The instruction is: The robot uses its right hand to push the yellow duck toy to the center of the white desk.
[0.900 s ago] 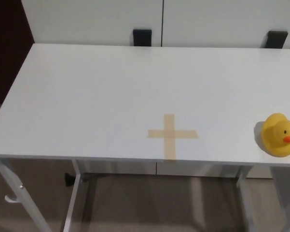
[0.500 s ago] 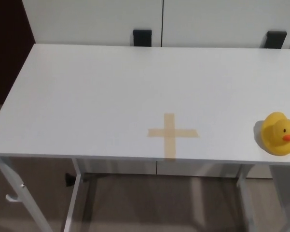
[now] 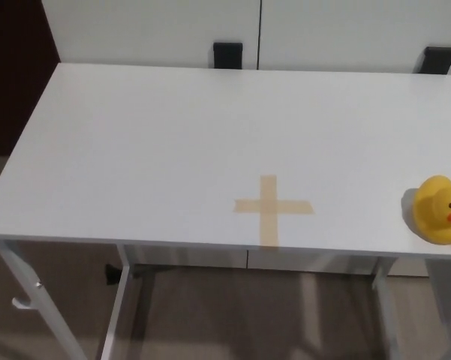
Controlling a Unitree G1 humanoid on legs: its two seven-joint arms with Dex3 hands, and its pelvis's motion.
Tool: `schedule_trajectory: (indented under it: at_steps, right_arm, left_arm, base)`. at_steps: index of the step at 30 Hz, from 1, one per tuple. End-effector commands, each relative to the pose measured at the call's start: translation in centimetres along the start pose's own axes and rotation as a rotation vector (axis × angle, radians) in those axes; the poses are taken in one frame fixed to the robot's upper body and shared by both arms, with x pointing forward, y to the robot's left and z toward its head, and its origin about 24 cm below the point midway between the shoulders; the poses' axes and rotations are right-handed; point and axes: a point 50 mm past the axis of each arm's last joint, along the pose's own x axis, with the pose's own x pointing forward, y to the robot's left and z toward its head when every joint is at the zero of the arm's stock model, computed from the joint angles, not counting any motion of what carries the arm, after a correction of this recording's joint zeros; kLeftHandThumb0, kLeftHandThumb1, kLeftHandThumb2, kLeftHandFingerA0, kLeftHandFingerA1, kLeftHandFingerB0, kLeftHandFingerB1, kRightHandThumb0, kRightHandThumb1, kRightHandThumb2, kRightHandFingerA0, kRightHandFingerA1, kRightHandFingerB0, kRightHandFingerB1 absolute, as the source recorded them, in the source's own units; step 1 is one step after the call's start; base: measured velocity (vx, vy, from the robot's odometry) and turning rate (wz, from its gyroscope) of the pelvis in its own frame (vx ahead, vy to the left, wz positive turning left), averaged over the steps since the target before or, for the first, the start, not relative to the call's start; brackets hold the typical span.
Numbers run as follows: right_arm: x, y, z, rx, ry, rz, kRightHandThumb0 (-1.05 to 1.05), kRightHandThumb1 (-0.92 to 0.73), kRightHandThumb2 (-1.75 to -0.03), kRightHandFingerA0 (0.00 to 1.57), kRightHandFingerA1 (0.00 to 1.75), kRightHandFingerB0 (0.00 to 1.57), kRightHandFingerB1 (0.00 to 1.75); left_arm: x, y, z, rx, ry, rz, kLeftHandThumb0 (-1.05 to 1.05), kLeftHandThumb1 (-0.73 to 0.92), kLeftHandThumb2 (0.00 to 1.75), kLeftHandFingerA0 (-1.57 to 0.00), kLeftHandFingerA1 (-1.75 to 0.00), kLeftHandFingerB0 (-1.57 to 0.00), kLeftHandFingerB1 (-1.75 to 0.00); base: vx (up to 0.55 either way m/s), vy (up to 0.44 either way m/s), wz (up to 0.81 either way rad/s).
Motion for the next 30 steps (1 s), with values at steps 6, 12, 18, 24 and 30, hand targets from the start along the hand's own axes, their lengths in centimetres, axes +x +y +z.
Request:
schedule_trajectory:
  at_steps: [6,12,18,24,30]
  right_arm:
    - [0.9,7.5,-2.2,-0.054,0.024,0.189,-0.90,-0.81,-1.20,0.04,0.25,0.14,0.31]
    - [0.8,9.0,-3.2,-0.099,0.059,0.215,-0.87,-0.82,-1.20,0.02,0.28,0.13,0.32]
    - [0.8,11.2,-3.9,-0.079,0.079,0.226,-0.87,-0.92,-0.81,0.06,0.32,0.05,0.27]
    - [0.4,13.3,-4.5,-0.040,0.100,0.240,-0.82,-0.78,-1.17,0.06,0.44,0.06,0.31]
    - [0.5,14.7,-4.2,-0.045,0.105,0.255,-0.73,-0.73,-1.15,0.09,0.50,0.00,0.39]
  left_arm:
    - [0.0,-0.1,0.1,0.009,-0.014,-0.001,0.22,-0.50,1.47,-1.39,-0.89,-1.52,-0.84]
    - [0.0,-0.1,0.2,0.010,-0.018,0.006,0.20,-0.45,1.47,-1.51,-0.85,-1.55,-0.85]
    - [0.0,0.2,0.2,0.009,-0.019,-0.003,0.30,-0.50,1.45,-1.47,-0.84,-1.50,-0.83]
    - [0.0,-0.2,0.3,0.019,-0.021,-0.005,0.27,-0.48,1.46,-1.46,-0.89,-1.47,-0.82]
    - [0.1,-0.6,0.5,0.013,-0.021,-0.019,0.31,-0.47,1.48,-1.45,-0.88,-1.48,-0.82]
  base:
    - [0.00,0.000,0.00]
    - [0.00,0.000,0.00]
    - [0.00,0.000,0.00]
    - [0.00,0.000,0.00]
    - [0.00,0.000,0.00]
